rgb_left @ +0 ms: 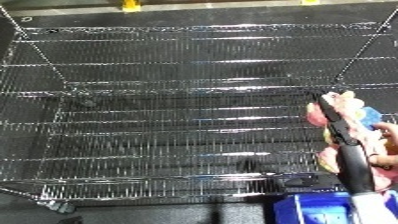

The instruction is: Pick up the object and place it into the box

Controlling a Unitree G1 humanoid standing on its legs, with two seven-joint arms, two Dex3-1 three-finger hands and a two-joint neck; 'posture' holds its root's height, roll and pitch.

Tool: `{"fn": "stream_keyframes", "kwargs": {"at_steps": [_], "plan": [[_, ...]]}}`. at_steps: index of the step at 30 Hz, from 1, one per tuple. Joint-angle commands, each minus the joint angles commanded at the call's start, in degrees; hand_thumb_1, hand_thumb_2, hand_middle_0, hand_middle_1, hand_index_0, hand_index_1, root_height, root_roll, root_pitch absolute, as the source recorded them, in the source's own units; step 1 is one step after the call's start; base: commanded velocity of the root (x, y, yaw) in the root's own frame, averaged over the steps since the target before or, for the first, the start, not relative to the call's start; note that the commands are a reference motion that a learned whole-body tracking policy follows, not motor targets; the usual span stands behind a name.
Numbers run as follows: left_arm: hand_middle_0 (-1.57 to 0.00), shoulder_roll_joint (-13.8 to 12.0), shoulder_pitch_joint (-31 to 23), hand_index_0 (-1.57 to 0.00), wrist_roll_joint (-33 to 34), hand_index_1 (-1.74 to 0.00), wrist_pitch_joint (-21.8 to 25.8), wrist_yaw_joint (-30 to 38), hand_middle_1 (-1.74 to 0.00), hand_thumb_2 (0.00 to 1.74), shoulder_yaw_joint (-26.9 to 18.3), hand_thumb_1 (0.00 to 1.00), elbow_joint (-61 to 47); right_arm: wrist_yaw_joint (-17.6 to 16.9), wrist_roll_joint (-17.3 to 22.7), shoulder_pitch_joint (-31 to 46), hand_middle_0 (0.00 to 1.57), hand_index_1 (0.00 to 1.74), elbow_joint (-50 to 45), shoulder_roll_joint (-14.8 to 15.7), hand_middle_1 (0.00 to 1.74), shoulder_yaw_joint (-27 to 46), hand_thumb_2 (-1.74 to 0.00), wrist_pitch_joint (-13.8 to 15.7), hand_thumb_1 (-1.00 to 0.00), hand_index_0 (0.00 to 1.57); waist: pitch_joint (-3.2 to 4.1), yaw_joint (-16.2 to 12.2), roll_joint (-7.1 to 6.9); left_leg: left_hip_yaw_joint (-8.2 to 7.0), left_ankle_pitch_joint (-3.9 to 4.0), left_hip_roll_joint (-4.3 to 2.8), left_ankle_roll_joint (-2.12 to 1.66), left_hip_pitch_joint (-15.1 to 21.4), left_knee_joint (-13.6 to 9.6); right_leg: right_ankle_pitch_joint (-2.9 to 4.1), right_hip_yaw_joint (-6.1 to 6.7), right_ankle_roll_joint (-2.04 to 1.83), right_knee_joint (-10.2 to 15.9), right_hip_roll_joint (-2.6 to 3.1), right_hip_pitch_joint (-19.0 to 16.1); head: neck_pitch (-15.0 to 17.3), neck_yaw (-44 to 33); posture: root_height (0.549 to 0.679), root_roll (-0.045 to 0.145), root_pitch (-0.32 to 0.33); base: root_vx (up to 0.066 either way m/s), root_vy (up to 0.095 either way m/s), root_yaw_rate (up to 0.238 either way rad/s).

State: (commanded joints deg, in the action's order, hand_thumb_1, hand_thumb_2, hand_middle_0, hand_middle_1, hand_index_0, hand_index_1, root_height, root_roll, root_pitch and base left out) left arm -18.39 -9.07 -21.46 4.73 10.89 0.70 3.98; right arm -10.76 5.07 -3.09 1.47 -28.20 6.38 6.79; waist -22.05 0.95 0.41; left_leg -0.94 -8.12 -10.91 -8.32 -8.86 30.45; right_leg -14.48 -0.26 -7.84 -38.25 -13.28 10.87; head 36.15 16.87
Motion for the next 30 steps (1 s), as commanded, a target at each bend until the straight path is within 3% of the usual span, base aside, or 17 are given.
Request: {"fn": "stream_keyframes", "kwargs": {"at_steps": [15,21,25,30], "plan": [[-1.57,-0.14,-1.13,-1.57,-1.92,-1.74,-0.47,0.0,-1.74,1.74,-0.48,1.0,-0.49,-1.46,-1.04,-0.4,0.0,0.0,1.36,-3.23,0.0,4.03,0.0,-1.1,0.0,0.0,-0.48,-1.2,0.1,-0.64,0.45,-0.61,-0.13,-0.3,-0.22,0.37,0.7,-0.02,-0.1,0.29,1.25,0.7,18.19,0.643,0.051,-0.161,0.004,-0.026,-0.042],[-1.57,-1.07,-1.55,-1.57,-2.93,-1.74,-0.61,-0.5,-1.74,1.74,0.55,1.0,-0.5,-1.69,-0.63,-1.72,0.0,0.0,5.79,-7.18,0.0,4.92,0.0,-2.49,0.0,0.0,-0.61,-1.03,0.79,-0.59,0.82,-0.56,-0.23,-0.57,-0.52,0.66,0.85,-0.04,-0.06,0.08,1.83,0.03,25.26,0.642,0.053,-0.159,0.008,-0.031,0.01],[-1.57,-2.34,-1.51,-1.57,-3.98,-1.74,-0.34,-1.15,-1.74,1.74,2.53,1.0,-0.59,-1.99,-0.31,-5.15,0.0,0.0,12.27,-12.55,0.0,4.25,0.0,-4.43,0.0,0.0,-0.81,-0.62,2.07,-0.51,1.26,-0.32,-0.34,-1.02,-0.85,0.94,0.89,-0.16,-0.28,-0.27,2.76,-0.61,30.22,0.641,0.056,-0.155,0.004,-0.02,0.011],[-1.57,-2.93,-1.36,-1.57,-4.56,-1.74,-0.12,-1.62,-1.74,1.74,4.31,1.0,-0.63,-2.18,0.16,-8.25,0.0,0.0,16.59,-15.69,0.0,2.89,0.0,-5.78,0.0,0.0,-0.91,-0.35,3.18,-0.54,1.5,-0.02,-0.37,-1.48,-0.87,1.1,0.92,-0.26,-0.61,-0.58,3.52,-1.93,32.96,0.641,0.059,-0.152,0.009,-0.011,0.012]]}}
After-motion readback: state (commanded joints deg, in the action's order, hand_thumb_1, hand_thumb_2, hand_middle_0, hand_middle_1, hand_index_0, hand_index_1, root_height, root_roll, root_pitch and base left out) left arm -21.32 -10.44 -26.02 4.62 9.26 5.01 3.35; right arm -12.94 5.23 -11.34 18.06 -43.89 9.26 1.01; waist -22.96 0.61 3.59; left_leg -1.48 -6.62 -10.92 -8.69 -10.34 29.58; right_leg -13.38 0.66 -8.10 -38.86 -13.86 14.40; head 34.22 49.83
